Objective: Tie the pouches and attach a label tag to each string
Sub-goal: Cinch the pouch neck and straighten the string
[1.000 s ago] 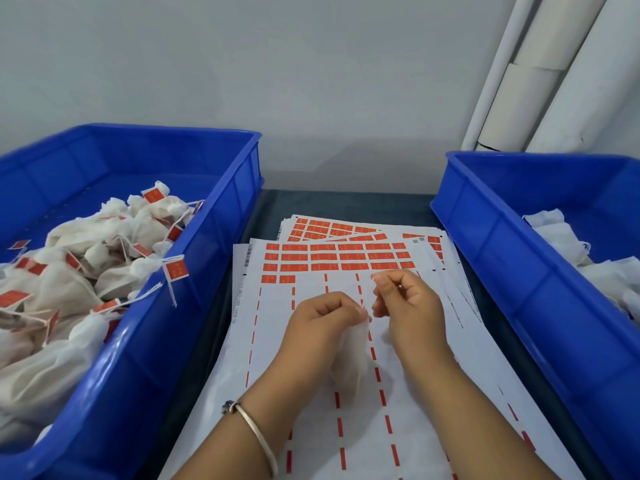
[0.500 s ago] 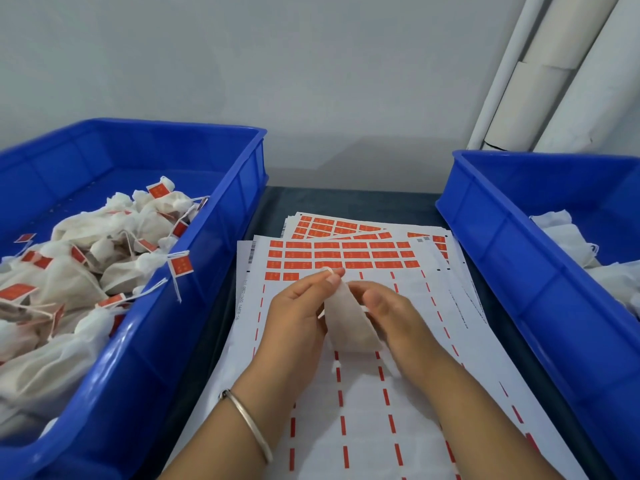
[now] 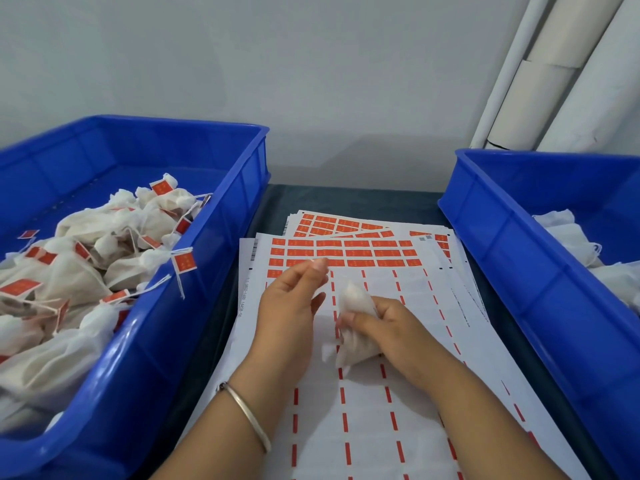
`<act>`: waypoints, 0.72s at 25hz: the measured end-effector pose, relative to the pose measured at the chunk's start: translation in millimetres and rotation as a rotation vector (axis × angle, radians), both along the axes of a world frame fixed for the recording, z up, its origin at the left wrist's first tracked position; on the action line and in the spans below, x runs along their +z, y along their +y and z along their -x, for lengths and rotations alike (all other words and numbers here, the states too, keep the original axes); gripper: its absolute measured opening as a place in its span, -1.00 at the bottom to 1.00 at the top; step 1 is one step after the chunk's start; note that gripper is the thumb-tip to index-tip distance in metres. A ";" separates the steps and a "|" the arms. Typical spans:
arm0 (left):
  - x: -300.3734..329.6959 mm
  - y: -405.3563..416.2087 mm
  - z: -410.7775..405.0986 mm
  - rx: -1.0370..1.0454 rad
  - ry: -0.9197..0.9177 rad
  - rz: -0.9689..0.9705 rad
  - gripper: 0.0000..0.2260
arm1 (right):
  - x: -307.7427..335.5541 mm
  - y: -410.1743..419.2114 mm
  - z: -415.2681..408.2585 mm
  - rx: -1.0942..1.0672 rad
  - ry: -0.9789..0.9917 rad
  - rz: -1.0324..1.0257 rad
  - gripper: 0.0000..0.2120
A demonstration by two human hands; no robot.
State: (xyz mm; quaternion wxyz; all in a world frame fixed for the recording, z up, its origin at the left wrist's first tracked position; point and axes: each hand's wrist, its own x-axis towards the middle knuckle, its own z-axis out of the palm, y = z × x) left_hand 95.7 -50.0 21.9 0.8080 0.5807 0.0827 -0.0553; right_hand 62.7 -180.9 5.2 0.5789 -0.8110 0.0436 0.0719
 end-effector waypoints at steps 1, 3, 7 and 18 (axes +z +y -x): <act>-0.5 2.0 -2.3 0.028 0.033 0.063 -0.89 | 0.4 -1.2 -0.3 -0.005 0.018 -0.055 -0.79; -1.0 5.8 -7.2 0.081 0.103 0.181 -0.91 | 0.9 -4.4 -0.8 -0.019 0.035 -0.159 -0.78; -4.2 5.6 -12.2 0.119 0.144 0.162 -0.92 | 2.5 -11.0 -3.7 -0.005 0.027 -0.447 -0.83; -14.4 -6.9 0.8 -0.111 -0.232 -0.663 -0.87 | 2.3 -25.6 -12.5 -0.312 -0.008 -0.953 -0.81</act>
